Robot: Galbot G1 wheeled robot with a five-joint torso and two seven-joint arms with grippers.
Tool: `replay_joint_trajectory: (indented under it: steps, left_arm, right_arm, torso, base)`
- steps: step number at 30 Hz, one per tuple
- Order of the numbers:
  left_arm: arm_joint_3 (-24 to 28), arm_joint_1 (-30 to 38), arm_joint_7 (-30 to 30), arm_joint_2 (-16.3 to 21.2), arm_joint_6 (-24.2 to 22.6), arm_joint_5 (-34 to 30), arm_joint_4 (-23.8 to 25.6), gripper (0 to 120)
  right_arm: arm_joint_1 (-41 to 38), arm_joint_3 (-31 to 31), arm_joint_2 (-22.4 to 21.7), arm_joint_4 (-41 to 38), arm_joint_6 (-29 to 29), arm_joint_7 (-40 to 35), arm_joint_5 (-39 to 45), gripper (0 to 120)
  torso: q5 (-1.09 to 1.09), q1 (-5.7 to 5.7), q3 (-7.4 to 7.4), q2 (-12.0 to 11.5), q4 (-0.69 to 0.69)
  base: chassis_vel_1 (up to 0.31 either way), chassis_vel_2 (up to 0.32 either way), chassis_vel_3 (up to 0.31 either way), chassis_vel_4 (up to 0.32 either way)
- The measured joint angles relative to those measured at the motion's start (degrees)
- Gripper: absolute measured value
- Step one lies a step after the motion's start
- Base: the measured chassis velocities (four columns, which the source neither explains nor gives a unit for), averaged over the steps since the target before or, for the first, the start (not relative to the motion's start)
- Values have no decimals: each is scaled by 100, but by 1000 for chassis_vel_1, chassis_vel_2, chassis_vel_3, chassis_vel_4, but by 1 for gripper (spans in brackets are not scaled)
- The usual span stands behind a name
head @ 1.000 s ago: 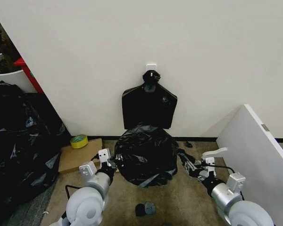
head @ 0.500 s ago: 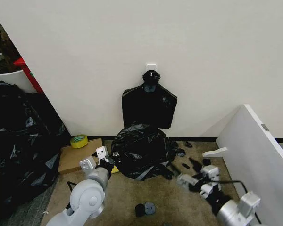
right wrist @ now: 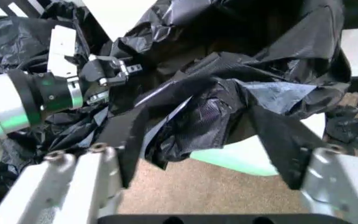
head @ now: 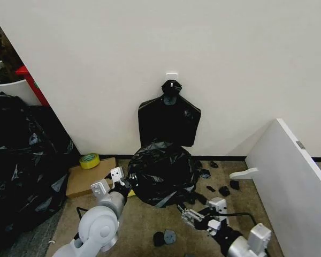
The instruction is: Place the garbage bag over the trash bin.
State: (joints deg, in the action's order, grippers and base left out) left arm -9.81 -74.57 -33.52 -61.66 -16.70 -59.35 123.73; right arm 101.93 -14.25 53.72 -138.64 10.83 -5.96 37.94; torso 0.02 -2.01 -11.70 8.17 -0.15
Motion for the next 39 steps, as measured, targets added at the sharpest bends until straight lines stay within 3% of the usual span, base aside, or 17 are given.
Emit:
replay_joint_trajectory:
  steps: [16,21,29,39]
  left_arm:
    - [-29,-34,71,-77,-10,131,100,1]
    - [-30,-36,63,-68,-10,129,117,1]
    - [-23,35,-153,-128,-40,-114,78,1]
    - [-141,137,-405,-124,-43,-741,172,1]
  right_arm:
    - [-113,112,-8,31,-27,-310,50,1]
    - [-99,113,-29,32,-46,-308,24,0]
    - [189,70,-252,192,-464,243,-779,0]
    - [-15,290,-335,1171,-996,488,-1895,0]
  torso:
    - [1,0,0,0,0]
    - [1,0,0,0,0]
    - [1,0,1,0,0]
    - [1,0,1,0,0]
  base:
    - [0,0,0,0]
    - [0,0,0,0]
    - [0,0,0,0]
    - [0,0,0,0]
